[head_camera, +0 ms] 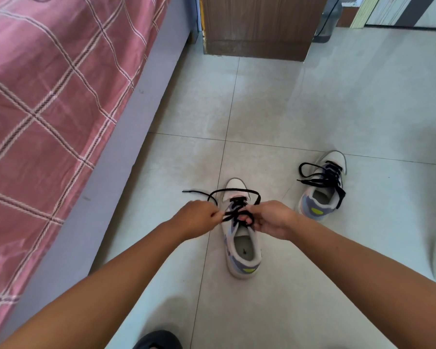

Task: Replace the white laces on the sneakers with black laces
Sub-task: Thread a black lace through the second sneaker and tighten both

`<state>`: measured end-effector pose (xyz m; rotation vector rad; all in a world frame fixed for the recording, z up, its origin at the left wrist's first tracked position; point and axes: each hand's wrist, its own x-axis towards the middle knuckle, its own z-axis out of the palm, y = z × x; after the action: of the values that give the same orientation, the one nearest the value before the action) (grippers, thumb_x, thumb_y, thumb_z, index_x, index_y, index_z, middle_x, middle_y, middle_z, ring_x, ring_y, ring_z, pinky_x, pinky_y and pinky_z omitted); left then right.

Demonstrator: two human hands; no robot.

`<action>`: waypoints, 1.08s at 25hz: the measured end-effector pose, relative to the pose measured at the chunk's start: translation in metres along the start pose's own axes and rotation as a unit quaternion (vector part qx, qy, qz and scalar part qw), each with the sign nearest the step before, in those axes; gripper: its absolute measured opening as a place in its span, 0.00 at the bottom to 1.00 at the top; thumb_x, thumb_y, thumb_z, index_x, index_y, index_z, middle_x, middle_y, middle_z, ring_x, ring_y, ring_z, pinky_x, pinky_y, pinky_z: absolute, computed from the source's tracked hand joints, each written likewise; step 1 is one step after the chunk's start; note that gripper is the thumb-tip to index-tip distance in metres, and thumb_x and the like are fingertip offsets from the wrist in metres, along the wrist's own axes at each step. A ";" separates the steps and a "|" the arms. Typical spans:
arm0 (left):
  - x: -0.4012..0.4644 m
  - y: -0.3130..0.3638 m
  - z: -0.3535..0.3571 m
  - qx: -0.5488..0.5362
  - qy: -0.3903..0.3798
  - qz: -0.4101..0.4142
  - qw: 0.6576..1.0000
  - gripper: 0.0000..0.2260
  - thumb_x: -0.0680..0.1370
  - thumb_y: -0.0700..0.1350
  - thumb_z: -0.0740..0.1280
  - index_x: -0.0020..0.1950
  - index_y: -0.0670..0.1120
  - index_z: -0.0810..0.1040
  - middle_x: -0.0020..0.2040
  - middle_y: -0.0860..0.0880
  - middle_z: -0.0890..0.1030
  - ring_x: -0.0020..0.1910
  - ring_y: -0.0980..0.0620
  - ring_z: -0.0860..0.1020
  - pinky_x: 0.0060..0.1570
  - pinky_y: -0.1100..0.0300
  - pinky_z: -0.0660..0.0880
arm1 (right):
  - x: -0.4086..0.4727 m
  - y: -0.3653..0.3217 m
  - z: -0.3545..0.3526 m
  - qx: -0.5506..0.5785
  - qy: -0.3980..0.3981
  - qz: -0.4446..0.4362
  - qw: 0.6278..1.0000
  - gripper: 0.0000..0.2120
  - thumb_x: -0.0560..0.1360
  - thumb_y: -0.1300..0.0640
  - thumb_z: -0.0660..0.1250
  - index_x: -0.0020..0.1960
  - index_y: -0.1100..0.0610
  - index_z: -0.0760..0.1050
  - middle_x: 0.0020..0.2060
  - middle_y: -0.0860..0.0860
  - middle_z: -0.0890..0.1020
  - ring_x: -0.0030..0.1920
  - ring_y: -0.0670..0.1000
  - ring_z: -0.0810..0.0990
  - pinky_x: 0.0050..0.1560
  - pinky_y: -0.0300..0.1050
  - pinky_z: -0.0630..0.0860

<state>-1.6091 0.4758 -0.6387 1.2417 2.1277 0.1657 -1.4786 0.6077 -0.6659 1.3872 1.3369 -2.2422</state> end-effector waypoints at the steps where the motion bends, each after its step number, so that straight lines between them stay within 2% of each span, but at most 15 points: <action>1: -0.009 -0.005 0.002 -0.011 -0.066 -0.025 0.997 0.17 0.79 0.49 0.59 0.31 0.46 0.68 0.32 0.48 0.73 0.32 0.50 0.71 0.35 0.59 0.64 | 0.001 0.000 0.000 0.027 0.008 0.011 1.000 0.10 0.78 0.68 0.58 0.43 0.63 0.77 0.35 0.55 0.79 0.33 0.46 0.70 0.35 0.36 0.62; 3: -0.023 -0.014 0.009 0.033 -0.212 -0.075 0.974 0.15 0.77 0.47 0.60 0.30 0.46 0.70 0.31 0.48 0.76 0.29 0.53 0.71 0.33 0.62 0.67 | 0.002 0.001 -0.001 0.021 0.015 0.010 1.000 0.11 0.74 0.73 0.61 0.40 0.61 0.77 0.36 0.55 0.79 0.35 0.47 0.72 0.37 0.36 0.64; 5: -0.021 -0.019 0.017 0.125 -0.272 -0.086 0.950 0.11 0.78 0.46 0.59 0.40 0.43 0.77 0.42 0.44 0.82 0.37 0.49 0.78 0.43 0.59 0.74 | -0.001 0.000 0.000 -0.030 0.013 -0.014 0.999 0.13 0.71 0.77 0.63 0.37 0.60 0.76 0.34 0.55 0.79 0.36 0.49 0.75 0.37 0.37 0.68; 7: -0.002 -0.019 0.021 0.086 -0.142 -0.043 0.985 0.12 0.80 0.44 0.56 0.56 0.42 0.76 0.57 0.43 0.79 0.54 0.46 0.77 0.54 0.55 0.72 | -0.004 -0.001 0.002 -0.104 0.005 -0.058 0.993 0.14 0.68 0.78 0.64 0.34 0.60 0.75 0.32 0.54 0.78 0.34 0.49 0.76 0.32 0.35 0.71; 8: 0.010 -0.016 0.024 -0.022 -0.067 -0.022 0.997 0.13 0.81 0.43 0.55 0.61 0.44 0.75 0.61 0.45 0.77 0.59 0.47 0.75 0.58 0.55 0.71 | -0.006 -0.001 0.003 -0.142 0.003 -0.080 0.987 0.15 0.67 0.78 0.65 0.33 0.59 0.74 0.31 0.53 0.78 0.32 0.48 0.75 0.30 0.34 0.70; 9: 0.018 -0.008 0.026 -0.152 -0.022 -0.007 0.988 0.14 0.81 0.41 0.55 0.62 0.46 0.75 0.62 0.48 0.77 0.61 0.50 0.74 0.61 0.56 0.70 | -0.008 -0.001 0.004 -0.173 0.001 -0.103 0.979 0.15 0.67 0.77 0.65 0.32 0.59 0.74 0.31 0.52 0.77 0.30 0.47 0.74 0.29 0.34 0.70; 11: 0.031 0.007 0.030 -0.323 -0.014 0.014 0.946 0.14 0.80 0.38 0.56 0.59 0.48 0.78 0.59 0.50 0.79 0.60 0.54 0.75 0.63 0.59 0.69 | -0.008 0.000 0.004 -0.201 0.000 -0.139 0.970 0.15 0.67 0.76 0.64 0.32 0.57 0.74 0.29 0.51 0.75 0.29 0.47 0.71 0.30 0.36 0.68; 13: 0.036 0.012 0.035 -0.368 -0.029 0.023 0.929 0.15 0.78 0.35 0.56 0.48 0.50 0.79 0.50 0.52 0.80 0.54 0.55 0.76 0.60 0.60 0.70 | -0.006 0.003 0.004 -0.239 0.029 -0.192 0.951 0.16 0.68 0.75 0.62 0.31 0.56 0.74 0.26 0.47 0.75 0.28 0.46 0.71 0.33 0.36 0.68; 15: 0.037 0.009 0.035 -0.357 -0.027 0.053 0.932 0.18 0.76 0.32 0.56 0.37 0.53 0.76 0.40 0.55 0.78 0.46 0.56 0.75 0.55 0.60 0.70 | 0.000 0.011 0.003 -0.369 0.078 -0.295 0.878 0.13 0.68 0.72 0.63 0.33 0.55 0.75 0.29 0.46 0.76 0.32 0.45 0.73 0.36 0.37 0.70; 17: 0.037 0.006 0.032 -0.322 -0.026 0.098 0.941 0.21 0.73 0.30 0.57 0.33 0.56 0.74 0.36 0.58 0.77 0.42 0.58 0.74 0.51 0.60 0.69 | 0.007 0.027 0.005 -0.483 0.104 -0.408 0.768 0.08 0.68 0.69 0.66 0.35 0.57 0.76 0.36 0.51 0.78 0.38 0.51 0.72 0.36 0.45 0.71; 18: 0.037 0.005 0.032 -0.311 -0.028 0.113 0.943 0.22 0.72 0.29 0.58 0.33 0.57 0.73 0.36 0.59 0.76 0.41 0.58 0.74 0.49 0.61 0.69 | 0.009 0.035 0.006 -0.510 0.114 -0.440 0.730 0.07 0.67 0.68 0.67 0.35 0.58 0.76 0.38 0.52 0.78 0.39 0.53 0.71 0.32 0.45 0.69; 20: 0.037 0.006 0.031 -0.303 -0.032 0.123 0.944 0.21 0.71 0.29 0.58 0.34 0.56 0.73 0.36 0.58 0.76 0.41 0.58 0.74 0.48 0.61 0.69 | 0.009 0.041 0.006 -0.521 0.140 -0.476 0.694 0.05 0.67 0.65 0.65 0.35 0.57 0.75 0.37 0.51 0.78 0.37 0.53 0.70 0.25 0.40 0.64; 22: 0.038 0.006 0.032 -0.299 -0.033 0.126 0.945 0.17 0.73 0.29 0.58 0.36 0.51 0.74 0.38 0.54 0.76 0.41 0.57 0.73 0.49 0.61 0.70 | 0.007 0.038 0.007 -0.496 0.172 -0.481 0.702 0.06 0.68 0.62 0.60 0.37 0.57 0.76 0.36 0.50 0.77 0.37 0.51 0.68 0.25 0.37 0.60; 25: 0.040 0.004 0.033 -0.319 -0.045 0.104 0.941 0.10 0.76 0.30 0.59 0.49 0.42 0.77 0.47 0.49 0.78 0.47 0.56 0.75 0.53 0.61 0.72 | 0.010 0.033 0.006 -0.460 0.187 -0.460 0.736 0.11 0.69 0.68 0.63 0.47 0.59 0.79 0.41 0.52 0.77 0.39 0.51 0.70 0.31 0.42 0.65; 27: 0.039 0.003 0.032 -0.363 -0.082 0.064 0.926 0.12 0.78 0.33 0.60 0.58 0.44 0.76 0.51 0.49 0.78 0.48 0.58 0.75 0.50 0.67 0.73 | 0.010 0.033 0.004 -0.417 0.152 -0.399 0.802 0.10 0.72 0.68 0.63 0.51 0.58 0.74 0.41 0.49 0.73 0.38 0.47 0.71 0.38 0.40 0.66</action>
<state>-1.6004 0.5024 -0.6810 0.8964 1.5986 0.7991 -1.4680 0.5888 -0.6925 0.9123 2.9479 -1.2894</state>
